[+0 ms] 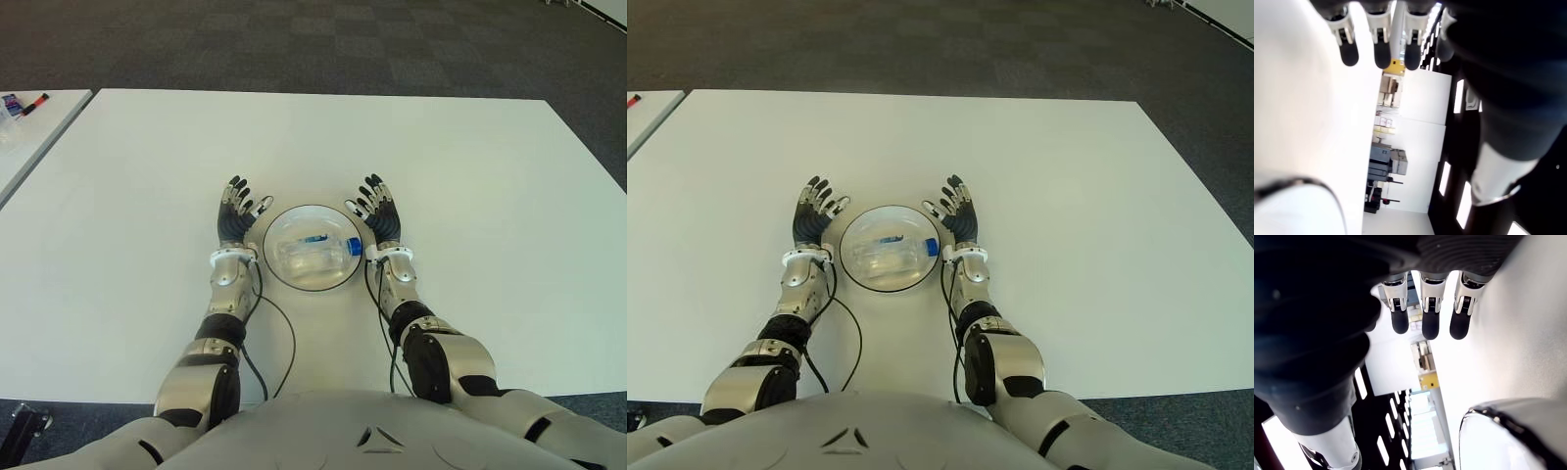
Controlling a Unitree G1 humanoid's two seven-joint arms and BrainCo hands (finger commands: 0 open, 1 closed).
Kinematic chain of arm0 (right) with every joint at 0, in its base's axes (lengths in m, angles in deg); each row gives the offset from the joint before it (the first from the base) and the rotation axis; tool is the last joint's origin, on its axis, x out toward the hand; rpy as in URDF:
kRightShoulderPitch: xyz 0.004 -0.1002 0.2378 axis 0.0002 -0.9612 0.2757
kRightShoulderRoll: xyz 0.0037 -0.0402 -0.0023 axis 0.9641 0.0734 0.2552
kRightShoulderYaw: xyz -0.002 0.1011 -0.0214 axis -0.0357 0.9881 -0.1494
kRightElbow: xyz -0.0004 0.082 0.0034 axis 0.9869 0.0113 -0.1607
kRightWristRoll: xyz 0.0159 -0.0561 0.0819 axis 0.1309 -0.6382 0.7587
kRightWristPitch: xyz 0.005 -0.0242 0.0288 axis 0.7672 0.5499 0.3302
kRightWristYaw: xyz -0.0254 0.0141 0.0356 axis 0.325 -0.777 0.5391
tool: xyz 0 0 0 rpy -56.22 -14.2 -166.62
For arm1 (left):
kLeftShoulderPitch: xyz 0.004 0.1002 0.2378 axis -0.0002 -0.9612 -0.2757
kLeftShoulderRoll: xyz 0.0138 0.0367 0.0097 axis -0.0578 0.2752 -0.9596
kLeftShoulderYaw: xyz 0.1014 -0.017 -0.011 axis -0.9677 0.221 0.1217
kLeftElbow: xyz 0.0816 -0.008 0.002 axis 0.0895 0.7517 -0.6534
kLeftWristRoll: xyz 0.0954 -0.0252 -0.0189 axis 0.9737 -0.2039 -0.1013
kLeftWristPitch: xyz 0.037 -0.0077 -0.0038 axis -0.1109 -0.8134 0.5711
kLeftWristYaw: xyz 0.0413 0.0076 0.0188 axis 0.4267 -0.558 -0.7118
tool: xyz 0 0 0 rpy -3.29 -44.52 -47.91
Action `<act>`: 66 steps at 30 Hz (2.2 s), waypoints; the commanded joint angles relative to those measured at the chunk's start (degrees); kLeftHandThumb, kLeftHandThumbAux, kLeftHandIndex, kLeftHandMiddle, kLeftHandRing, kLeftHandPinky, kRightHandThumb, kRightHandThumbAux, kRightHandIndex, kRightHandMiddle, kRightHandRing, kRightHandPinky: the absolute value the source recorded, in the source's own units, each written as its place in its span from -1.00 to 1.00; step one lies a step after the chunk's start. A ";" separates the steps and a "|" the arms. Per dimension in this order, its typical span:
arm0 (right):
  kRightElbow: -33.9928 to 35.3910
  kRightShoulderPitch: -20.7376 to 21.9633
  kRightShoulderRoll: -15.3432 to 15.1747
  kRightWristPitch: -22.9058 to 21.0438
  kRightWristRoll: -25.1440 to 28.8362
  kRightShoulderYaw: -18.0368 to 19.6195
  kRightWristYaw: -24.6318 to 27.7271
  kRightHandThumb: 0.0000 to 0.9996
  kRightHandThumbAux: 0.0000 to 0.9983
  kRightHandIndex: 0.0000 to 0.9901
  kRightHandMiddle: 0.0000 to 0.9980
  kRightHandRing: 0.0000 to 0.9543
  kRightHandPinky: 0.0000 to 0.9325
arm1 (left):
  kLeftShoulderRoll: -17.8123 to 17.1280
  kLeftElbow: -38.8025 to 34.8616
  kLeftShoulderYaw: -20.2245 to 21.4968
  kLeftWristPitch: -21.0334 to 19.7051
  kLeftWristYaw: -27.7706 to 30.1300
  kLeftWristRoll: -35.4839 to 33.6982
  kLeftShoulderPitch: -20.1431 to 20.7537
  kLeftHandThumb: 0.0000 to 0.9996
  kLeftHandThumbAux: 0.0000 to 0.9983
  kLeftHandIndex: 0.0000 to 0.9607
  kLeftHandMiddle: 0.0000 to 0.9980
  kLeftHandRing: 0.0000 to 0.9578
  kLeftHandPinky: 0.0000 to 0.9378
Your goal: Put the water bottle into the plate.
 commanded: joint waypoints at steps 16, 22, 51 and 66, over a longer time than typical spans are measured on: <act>3.26 -2.71 -0.05 0.55 -0.12 -0.35 -5.53 -0.89 0.72 -0.81 -0.81 -0.81 -0.69 | -0.27 -5.54 -0.04 -12.17 -2.78 1.59 -2.67 -1.00 0.78 -0.84 -0.77 -0.75 -0.65; 4.84 -3.12 0.46 1.80 0.48 -0.25 -5.16 -0.91 0.69 -0.79 -0.79 -0.79 -0.67 | 0.39 -8.36 -0.31 -14.55 -3.07 1.65 -3.65 -1.00 0.78 -0.84 -0.78 -0.76 -0.67; 6.44 -4.16 -0.43 -2.32 -0.32 -1.51 -5.75 -0.91 0.57 -0.79 -0.78 -0.79 -0.69 | 3.82 -21.43 -0.78 -16.83 -4.13 1.84 -9.88 -1.00 0.86 -0.71 -0.68 -0.68 -0.58; 6.24 -4.07 -0.34 -5.07 -0.11 -2.01 -6.76 -0.92 0.59 -0.81 -0.79 -0.79 -0.70 | 4.12 -22.95 -1.60 -14.56 -4.86 1.59 -11.16 -1.00 0.94 -0.67 -0.62 -0.62 -0.55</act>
